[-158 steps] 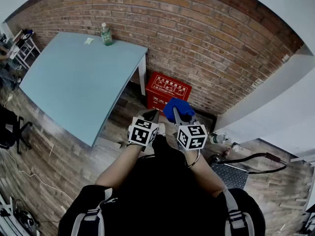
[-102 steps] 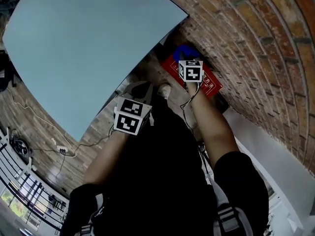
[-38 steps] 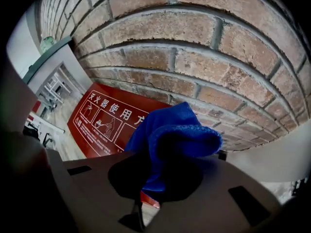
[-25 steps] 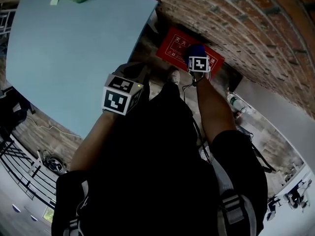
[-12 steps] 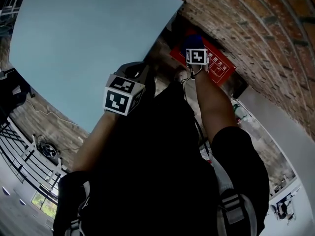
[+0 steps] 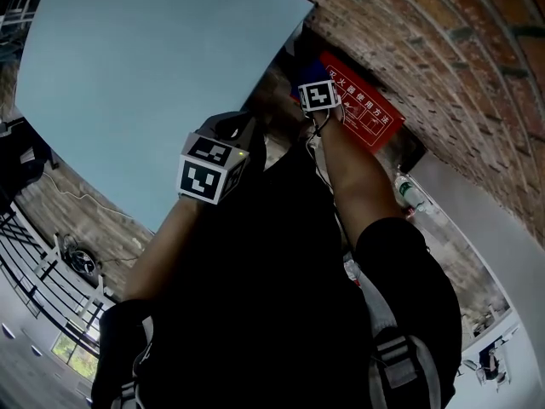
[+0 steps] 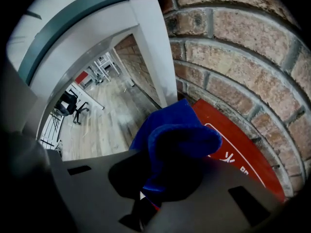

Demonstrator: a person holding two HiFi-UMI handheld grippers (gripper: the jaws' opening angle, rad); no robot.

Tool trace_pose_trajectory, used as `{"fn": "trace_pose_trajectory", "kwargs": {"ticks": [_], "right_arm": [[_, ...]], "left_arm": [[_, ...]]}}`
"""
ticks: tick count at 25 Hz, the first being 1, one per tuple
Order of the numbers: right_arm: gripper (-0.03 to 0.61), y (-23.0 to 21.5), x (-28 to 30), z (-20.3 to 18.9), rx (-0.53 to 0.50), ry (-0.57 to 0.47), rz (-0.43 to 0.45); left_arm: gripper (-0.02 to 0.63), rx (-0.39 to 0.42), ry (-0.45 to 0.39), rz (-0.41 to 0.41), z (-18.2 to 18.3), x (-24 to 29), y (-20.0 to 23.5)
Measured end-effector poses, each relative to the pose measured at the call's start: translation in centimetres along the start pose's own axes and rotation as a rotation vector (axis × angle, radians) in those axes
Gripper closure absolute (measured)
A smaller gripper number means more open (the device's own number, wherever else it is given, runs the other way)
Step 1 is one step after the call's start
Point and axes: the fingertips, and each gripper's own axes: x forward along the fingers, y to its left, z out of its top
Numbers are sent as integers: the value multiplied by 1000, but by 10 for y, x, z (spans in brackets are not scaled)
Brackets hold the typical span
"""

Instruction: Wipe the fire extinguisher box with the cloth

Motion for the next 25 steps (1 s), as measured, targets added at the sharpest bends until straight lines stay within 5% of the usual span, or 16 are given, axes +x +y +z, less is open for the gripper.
{"fn": "trace_pose_trajectory", "kwargs": {"ticks": [4, 7, 11, 25], "right_arm": [[536, 22, -2, -15, -13, 27, 45], [536, 15, -14, -37, -60, 121, -23], [537, 25, -9, -41, -77, 57, 69], [535, -58, -55, -115, 82, 67, -40]], "left_arm": [[620, 11, 13, -2, -5, 0, -6], [620, 13, 15, -2, -5, -1, -7], [620, 37, 12, -11, 0, 2, -16], [620, 91, 12, -81, 15, 30, -63]]}}
